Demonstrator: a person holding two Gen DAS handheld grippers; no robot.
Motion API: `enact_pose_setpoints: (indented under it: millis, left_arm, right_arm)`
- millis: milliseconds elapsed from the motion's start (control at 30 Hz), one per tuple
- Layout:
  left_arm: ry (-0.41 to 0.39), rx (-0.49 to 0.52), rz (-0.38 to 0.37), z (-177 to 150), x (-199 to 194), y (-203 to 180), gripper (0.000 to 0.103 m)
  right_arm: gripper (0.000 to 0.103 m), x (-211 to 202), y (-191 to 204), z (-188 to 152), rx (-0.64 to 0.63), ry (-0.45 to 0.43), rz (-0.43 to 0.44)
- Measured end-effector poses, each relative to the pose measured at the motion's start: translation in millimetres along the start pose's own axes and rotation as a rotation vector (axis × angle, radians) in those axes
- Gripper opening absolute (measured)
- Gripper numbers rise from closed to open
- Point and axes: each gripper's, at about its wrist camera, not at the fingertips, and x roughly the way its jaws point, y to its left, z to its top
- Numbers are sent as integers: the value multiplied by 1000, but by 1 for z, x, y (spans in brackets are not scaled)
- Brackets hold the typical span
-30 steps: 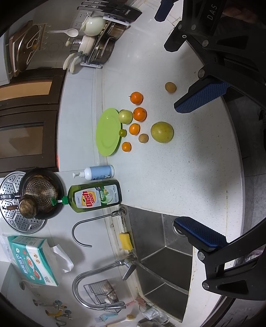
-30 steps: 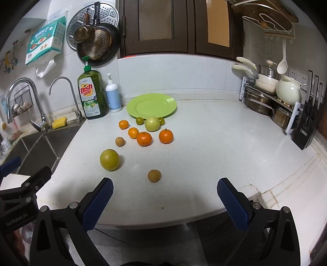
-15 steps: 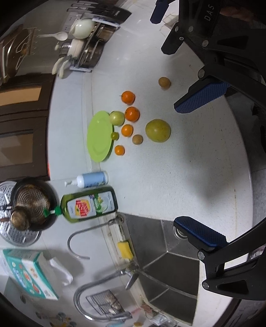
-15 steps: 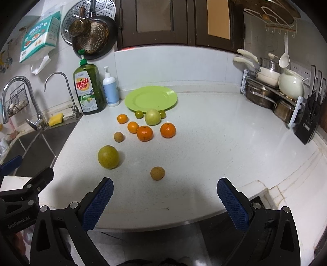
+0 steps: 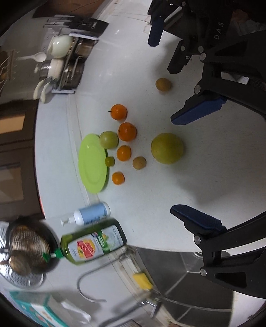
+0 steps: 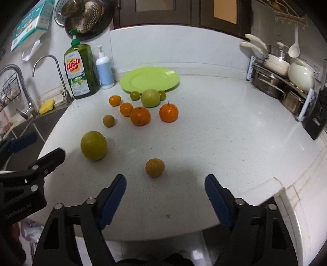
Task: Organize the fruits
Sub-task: 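Grasp the large yellow-green fruit with left gripper while right gripper grasps small brown fruit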
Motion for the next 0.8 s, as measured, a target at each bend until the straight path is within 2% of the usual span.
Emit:
enact_pose_setpoints:
  millis: [200,700,800]
  left_arm:
    - [33,42,-41,1,28,-6,71]
    - [88,20,-99,5,69,-11,56]
    - [98,13,-106,5,73,-10,50]
  right_arm:
    - [64,24,2,2,-18,15,39]
    - [46,53,5,5,-22,58,81]
    - [42,55,6,6,-22,56,78]
